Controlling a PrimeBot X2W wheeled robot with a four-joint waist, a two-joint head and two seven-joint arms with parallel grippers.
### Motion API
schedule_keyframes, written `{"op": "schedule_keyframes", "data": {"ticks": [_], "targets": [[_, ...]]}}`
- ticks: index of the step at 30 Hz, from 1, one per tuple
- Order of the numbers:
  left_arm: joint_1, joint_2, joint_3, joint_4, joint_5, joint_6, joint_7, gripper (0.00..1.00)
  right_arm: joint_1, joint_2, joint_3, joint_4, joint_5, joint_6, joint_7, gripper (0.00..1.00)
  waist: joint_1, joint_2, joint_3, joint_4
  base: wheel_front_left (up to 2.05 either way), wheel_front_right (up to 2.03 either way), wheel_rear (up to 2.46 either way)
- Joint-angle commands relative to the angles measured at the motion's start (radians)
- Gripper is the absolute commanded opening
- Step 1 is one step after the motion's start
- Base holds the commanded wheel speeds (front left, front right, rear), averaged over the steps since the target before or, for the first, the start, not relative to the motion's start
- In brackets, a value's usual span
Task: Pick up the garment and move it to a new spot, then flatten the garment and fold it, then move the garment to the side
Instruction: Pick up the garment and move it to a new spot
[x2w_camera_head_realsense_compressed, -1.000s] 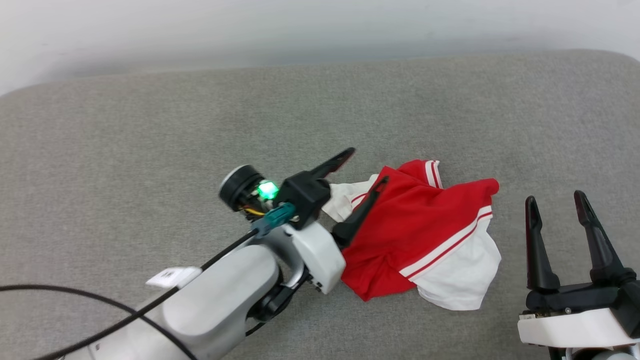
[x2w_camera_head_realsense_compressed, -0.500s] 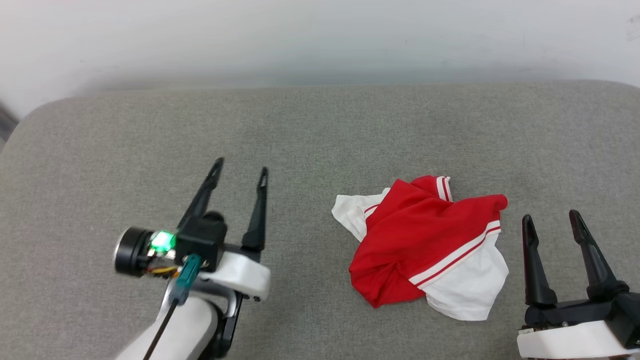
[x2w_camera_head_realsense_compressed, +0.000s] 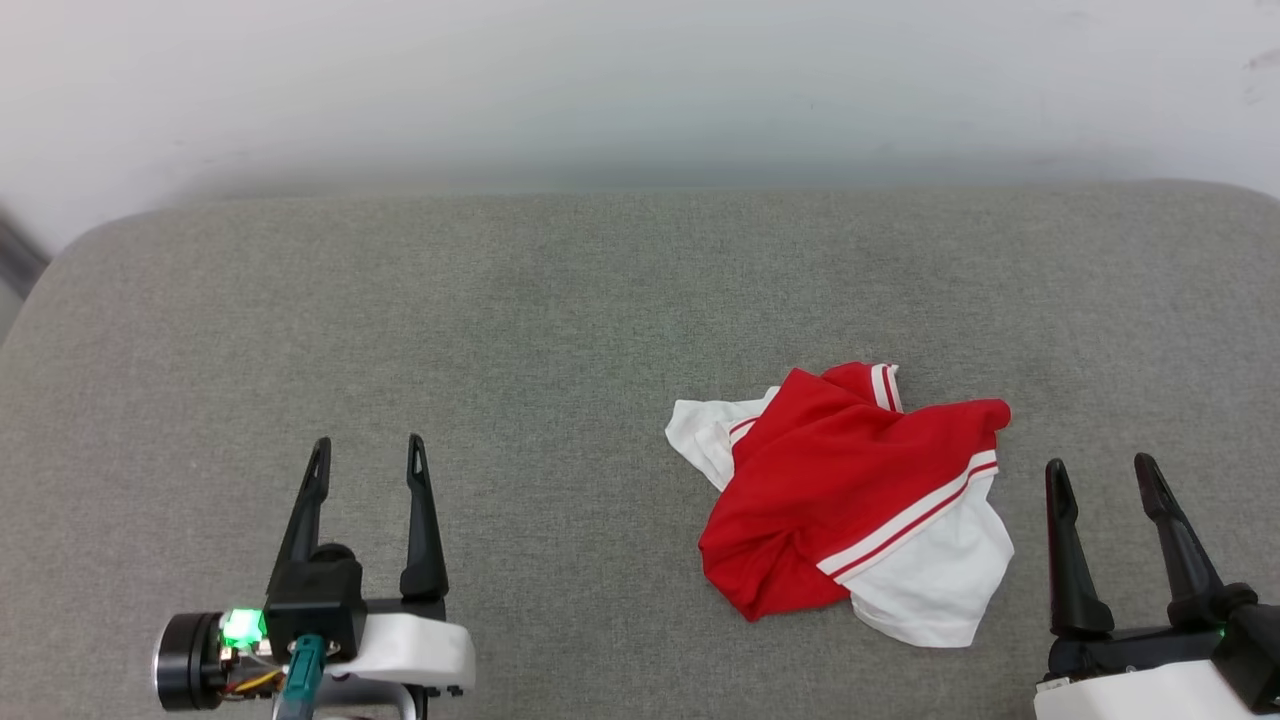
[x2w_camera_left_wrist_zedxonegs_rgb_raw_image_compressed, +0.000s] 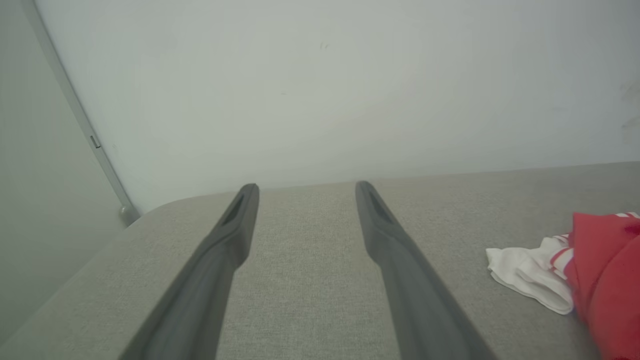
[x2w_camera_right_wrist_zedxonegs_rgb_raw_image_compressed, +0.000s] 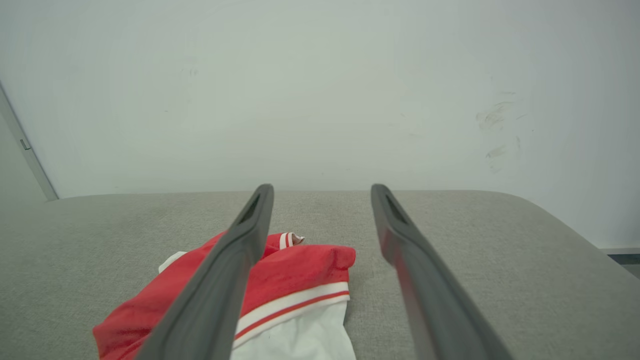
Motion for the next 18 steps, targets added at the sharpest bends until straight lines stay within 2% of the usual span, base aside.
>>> {"op": "schedule_keyframes", "data": {"ticks": [1,12,18], "targets": [[0.026,-0.020,0.019,-0.003,0.016,-0.017,-0.003,1.00,0.009,0.001,0.000,0.004,0.008,0.000,-0.002,1.00,0.0000,0.0000,-0.004,0.000,0.00,0.00,0.00],[0.129,-0.138,0.142,0.016,0.104,-0.169,-0.003,1.00,0.042,0.001,0.002,0.025,0.039,0.000,-0.002,1.00,0.0000,0.0000,-0.044,0.001,0.00,0.00,0.00],[0.166,-0.186,0.197,0.022,0.142,-0.223,-0.003,1.00,0.063,0.001,0.007,0.031,0.047,0.000,-0.002,1.00,0.0000,0.0000,-0.063,0.002,0.00,0.00,0.00]]}}
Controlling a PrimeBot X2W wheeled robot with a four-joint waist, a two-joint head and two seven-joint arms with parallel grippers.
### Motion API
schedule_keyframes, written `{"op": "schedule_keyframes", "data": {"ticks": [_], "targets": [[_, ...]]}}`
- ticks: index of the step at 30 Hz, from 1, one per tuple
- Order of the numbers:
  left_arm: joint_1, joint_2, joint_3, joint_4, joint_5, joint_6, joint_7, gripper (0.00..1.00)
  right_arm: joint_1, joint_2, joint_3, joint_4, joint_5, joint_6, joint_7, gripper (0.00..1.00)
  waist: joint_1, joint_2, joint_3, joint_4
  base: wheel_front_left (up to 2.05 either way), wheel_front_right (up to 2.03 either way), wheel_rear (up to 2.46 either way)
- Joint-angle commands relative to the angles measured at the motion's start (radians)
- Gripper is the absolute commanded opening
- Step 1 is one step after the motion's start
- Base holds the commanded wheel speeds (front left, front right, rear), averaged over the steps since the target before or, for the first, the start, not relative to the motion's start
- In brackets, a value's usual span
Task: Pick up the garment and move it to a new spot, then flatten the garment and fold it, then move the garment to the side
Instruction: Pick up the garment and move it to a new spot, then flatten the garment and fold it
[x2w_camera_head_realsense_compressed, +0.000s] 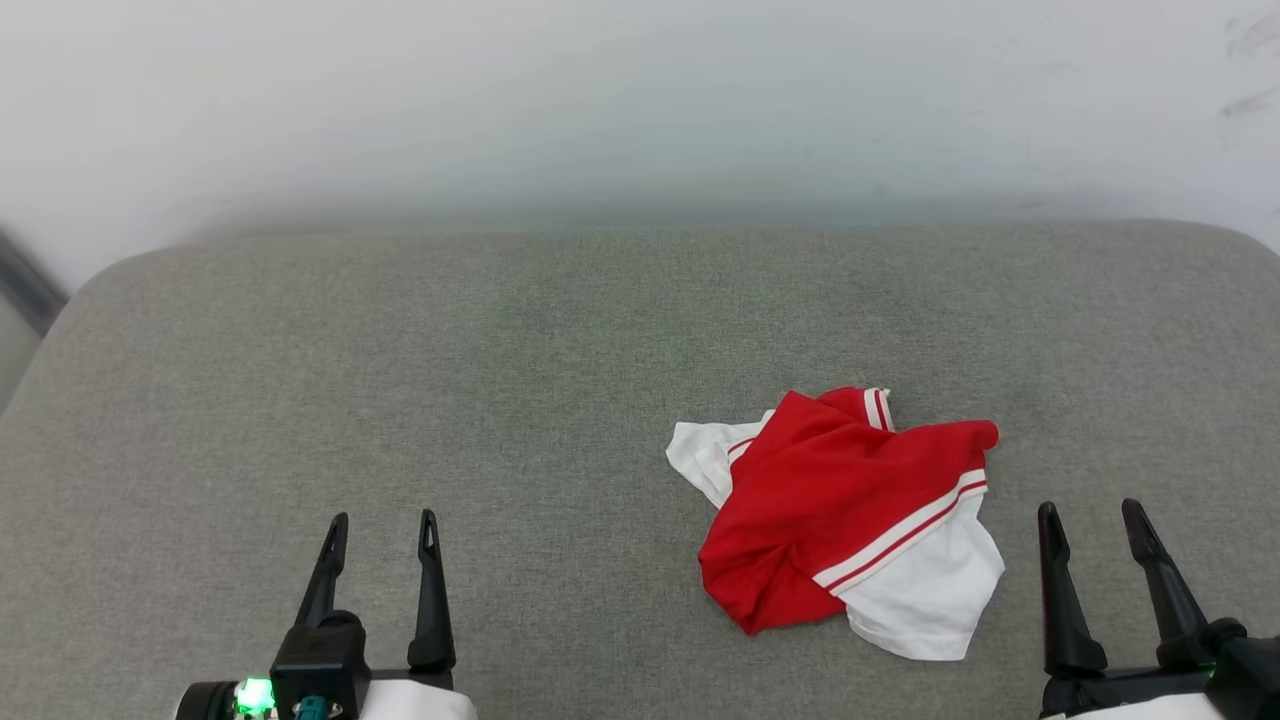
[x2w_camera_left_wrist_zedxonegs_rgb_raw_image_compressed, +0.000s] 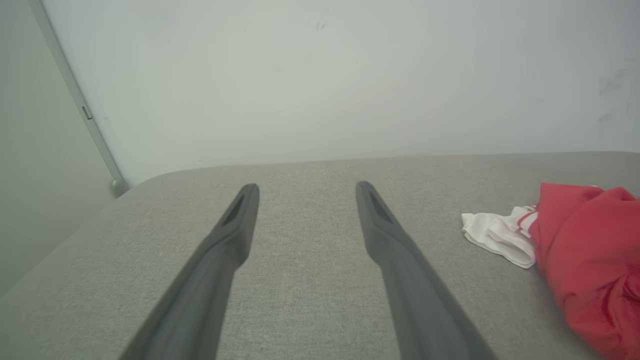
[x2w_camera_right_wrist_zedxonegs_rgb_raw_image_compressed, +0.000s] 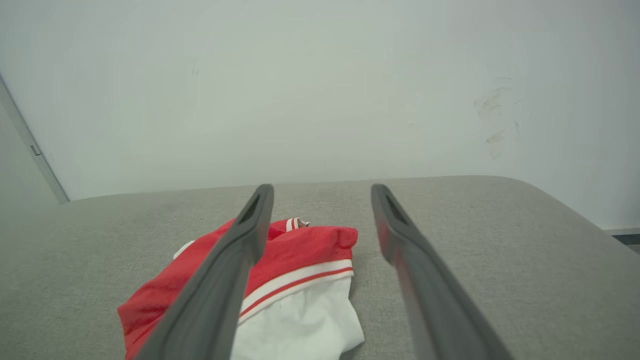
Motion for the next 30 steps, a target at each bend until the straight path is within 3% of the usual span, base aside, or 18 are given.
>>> {"op": "schedule_keyframes", "data": {"ticks": [1,20,30], "targets": [[0.017,-0.012,0.011,0.002,0.009,-0.012,-0.003,1.00,0.015,0.001,0.002,0.003,0.005,0.000,-0.002,1.00,0.0000,0.0000,-0.005,0.001,0.00,0.00,0.00],[0.028,-0.059,0.080,0.018,0.077,-0.096,-0.003,1.00,0.030,0.001,0.003,0.007,0.028,0.000,-0.002,1.00,0.0000,0.0000,-0.011,0.006,0.00,0.00,0.00],[-0.217,-0.005,0.099,0.051,0.090,-0.183,-0.003,1.00,-0.010,0.001,0.006,-0.011,0.014,0.000,-0.002,1.00,0.0000,0.0000,0.034,-0.008,0.00,0.00,0.00]]}}
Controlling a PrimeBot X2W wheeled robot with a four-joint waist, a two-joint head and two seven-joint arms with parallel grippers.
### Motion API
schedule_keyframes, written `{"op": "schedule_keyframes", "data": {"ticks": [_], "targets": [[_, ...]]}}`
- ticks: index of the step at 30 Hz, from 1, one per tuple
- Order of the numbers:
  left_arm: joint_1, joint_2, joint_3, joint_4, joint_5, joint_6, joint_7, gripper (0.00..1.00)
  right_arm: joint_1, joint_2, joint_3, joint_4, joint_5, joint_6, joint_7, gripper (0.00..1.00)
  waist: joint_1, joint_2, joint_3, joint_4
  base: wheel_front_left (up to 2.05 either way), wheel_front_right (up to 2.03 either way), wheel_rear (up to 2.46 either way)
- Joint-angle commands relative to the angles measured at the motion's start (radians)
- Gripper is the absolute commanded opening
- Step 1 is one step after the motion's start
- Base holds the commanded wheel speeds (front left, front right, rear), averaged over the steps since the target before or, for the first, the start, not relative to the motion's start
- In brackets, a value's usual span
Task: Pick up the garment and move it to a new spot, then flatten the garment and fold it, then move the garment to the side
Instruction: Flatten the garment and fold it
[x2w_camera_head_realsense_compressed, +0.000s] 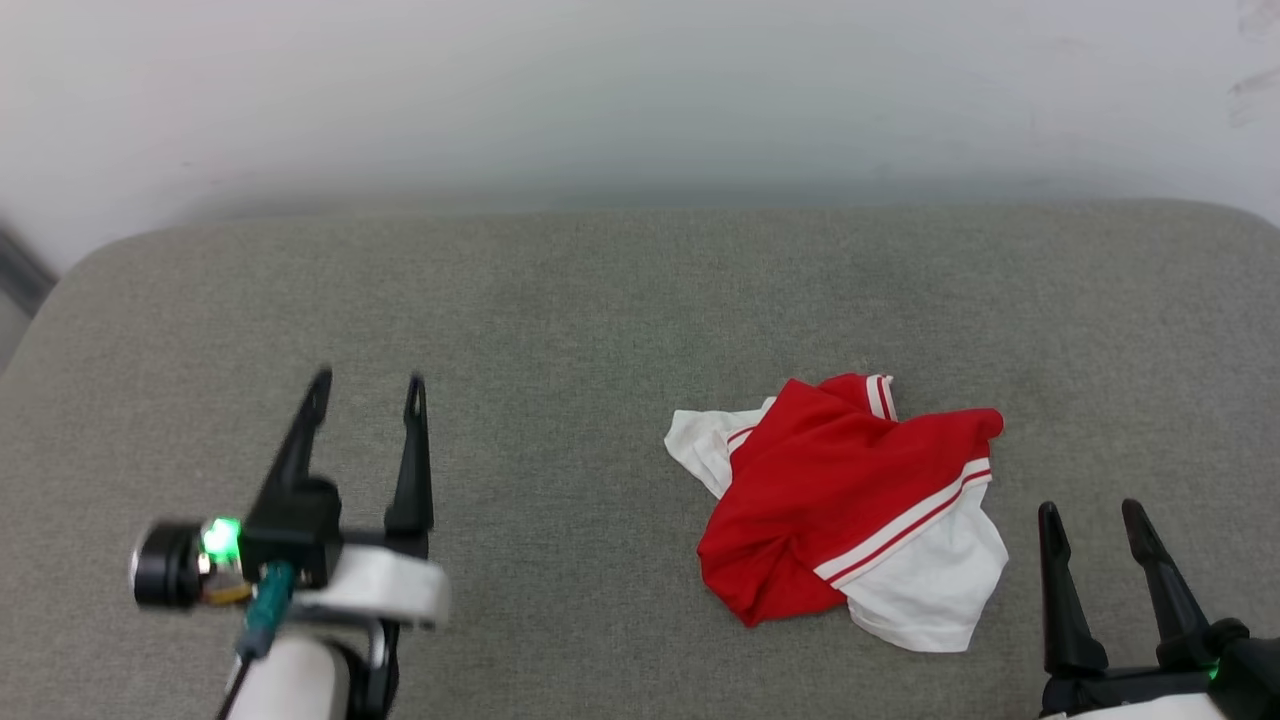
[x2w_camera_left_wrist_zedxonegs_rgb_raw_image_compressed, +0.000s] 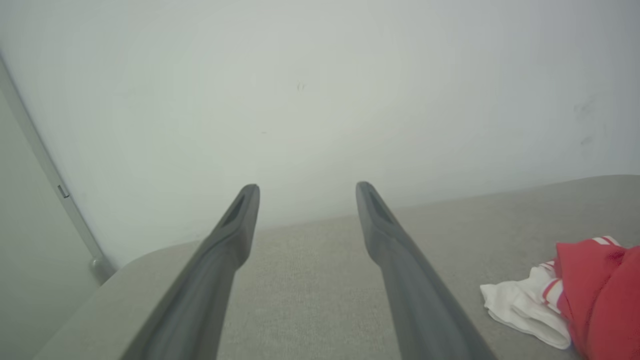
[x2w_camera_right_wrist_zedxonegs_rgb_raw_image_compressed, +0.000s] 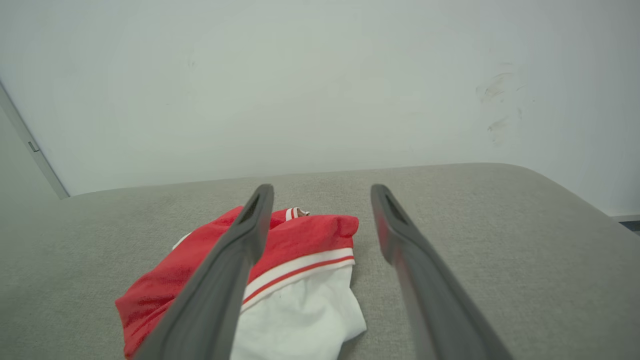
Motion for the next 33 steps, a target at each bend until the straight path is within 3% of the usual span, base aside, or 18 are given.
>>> {"op": "schedule_keyframes", "data": {"ticks": [1,8,11,15,19,25,33], "targets": [[-0.078,0.019,-0.003,0.003,0.013,-0.020,-0.003,1.00,-0.025,0.001,0.002,-0.008,-0.002,0.000,-0.002,1.00,0.0000,0.0000,0.017,-0.004,0.00,0.00,0.00],[-0.322,0.060,-0.029,0.088,0.011,-0.098,-0.003,1.00,-0.054,0.001,0.004,-0.018,-0.010,0.000,-0.002,1.00,0.0000,0.0000,0.067,-0.016,0.00,0.00,0.00],[-0.484,0.088,-0.080,0.198,0.013,-0.137,0.028,1.00,-0.075,0.001,0.004,-0.026,-0.016,0.000,-0.002,1.00,0.0000,0.0000,0.101,-0.030,0.00,0.00,0.00],[-0.606,0.096,-0.122,0.264,-0.015,-0.155,0.073,1.00,-0.092,0.001,0.000,-0.033,-0.020,0.000,-0.002,1.00,0.0000,0.0000,0.128,-0.044,0.00,0.00,0.00],[-0.736,0.105,-0.225,0.341,-0.077,-0.162,0.182,1.00,-0.111,0.001,0.002,-0.041,-0.021,0.000,-0.002,1.00,0.0000,0.0000,0.159,-0.062,0.00,0.00,0.00],[-0.894,0.155,-0.481,0.381,-0.279,-0.161,0.356,1.00,-0.143,0.001,0.004,-0.048,-0.016,0.000,-0.002,1.00,0.0000,0.0000,0.205,-0.093,0.00,0.00,0.00],[-1.065,0.253,-0.874,0.365,-0.605,-0.162,0.669,1.00,-0.177,0.001,0.015,-0.058,-0.003,0.000,-0.002,1.00,0.0000,0.0000,0.263,-0.135,0.00,0.00,0.00]]}}
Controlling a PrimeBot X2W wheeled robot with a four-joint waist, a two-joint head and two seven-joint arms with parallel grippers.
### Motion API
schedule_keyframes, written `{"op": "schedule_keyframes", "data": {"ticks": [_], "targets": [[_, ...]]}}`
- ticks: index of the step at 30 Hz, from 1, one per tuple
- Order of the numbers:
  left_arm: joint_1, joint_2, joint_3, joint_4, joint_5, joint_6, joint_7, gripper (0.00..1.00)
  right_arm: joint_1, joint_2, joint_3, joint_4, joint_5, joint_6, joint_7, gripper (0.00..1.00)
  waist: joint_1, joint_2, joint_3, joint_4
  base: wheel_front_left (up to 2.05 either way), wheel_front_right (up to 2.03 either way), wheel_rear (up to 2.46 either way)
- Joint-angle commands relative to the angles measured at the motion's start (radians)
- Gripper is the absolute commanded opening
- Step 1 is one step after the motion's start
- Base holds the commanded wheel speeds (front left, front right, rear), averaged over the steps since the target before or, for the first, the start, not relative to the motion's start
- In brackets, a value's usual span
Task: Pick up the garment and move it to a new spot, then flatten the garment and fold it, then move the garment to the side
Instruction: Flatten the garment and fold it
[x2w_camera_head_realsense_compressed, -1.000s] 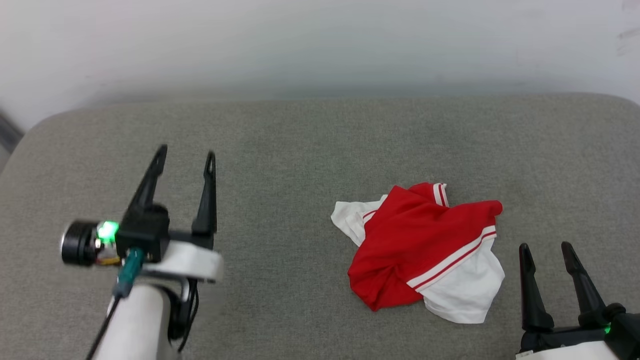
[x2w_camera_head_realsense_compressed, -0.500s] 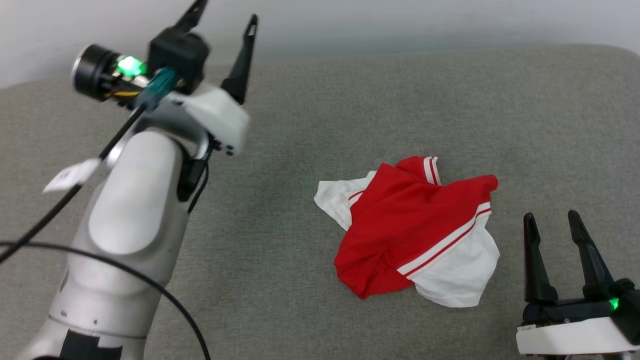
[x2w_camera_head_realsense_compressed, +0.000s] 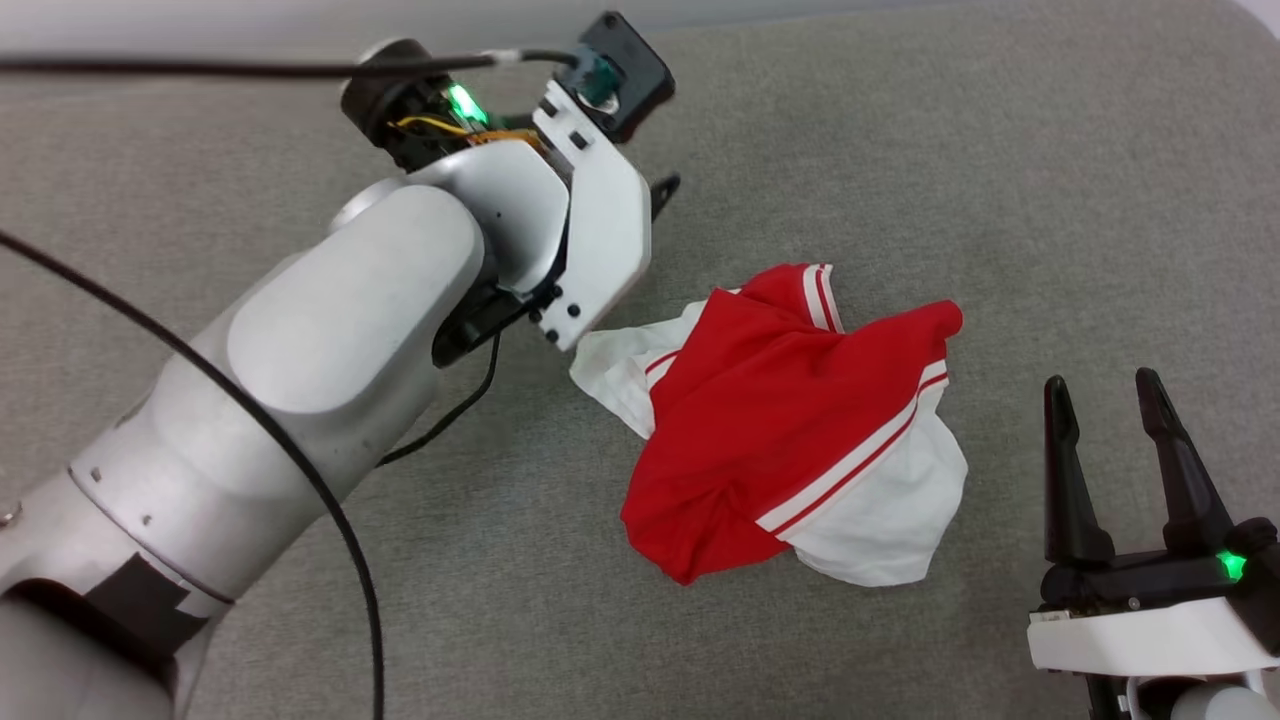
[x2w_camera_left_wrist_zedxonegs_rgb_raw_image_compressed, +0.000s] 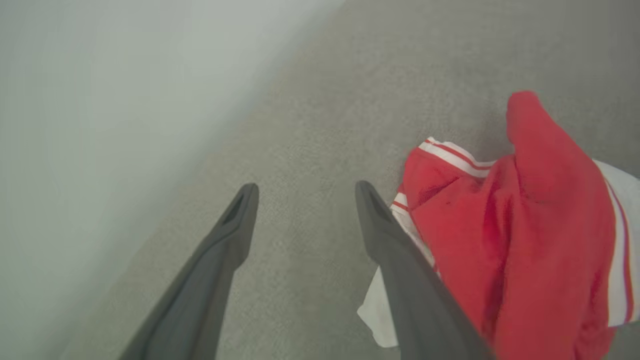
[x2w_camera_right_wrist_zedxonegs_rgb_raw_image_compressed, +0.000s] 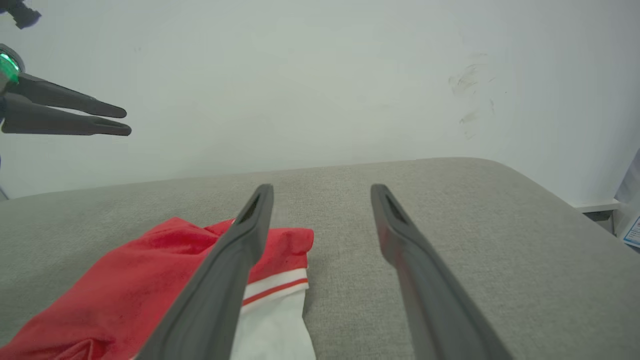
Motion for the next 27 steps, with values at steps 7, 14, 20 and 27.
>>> {"op": "schedule_keyframes", "data": {"ticks": [7,14,20,27], "targets": [[-0.142,0.088,-0.268,-0.055,-0.229,0.001,0.231,1.00,-0.035,0.001,0.001,-0.011,0.011,0.000,-0.002,1.00,-0.0002,0.0000,0.062,-0.048,0.00,0.00,0.00],[-0.162,0.116,-0.326,-0.112,-0.290,0.001,0.429,1.00,-0.059,0.001,0.007,-0.013,0.020,0.000,-0.002,1.00,-0.0002,0.0000,0.108,-0.072,0.00,0.00,0.00],[-0.067,0.120,-0.327,-0.156,-0.216,0.001,0.561,1.00,-0.077,0.001,0.013,-0.011,0.026,0.000,-0.002,1.00,-0.0002,0.0000,0.139,-0.083,0.00,0.00,0.00],[0.022,0.130,-0.338,-0.192,-0.161,0.000,0.606,0.19,-0.083,0.001,0.013,-0.004,0.030,0.000,-0.002,1.00,-0.0002,0.0000,0.149,-0.085,0.00,0.00,0.00]]}}
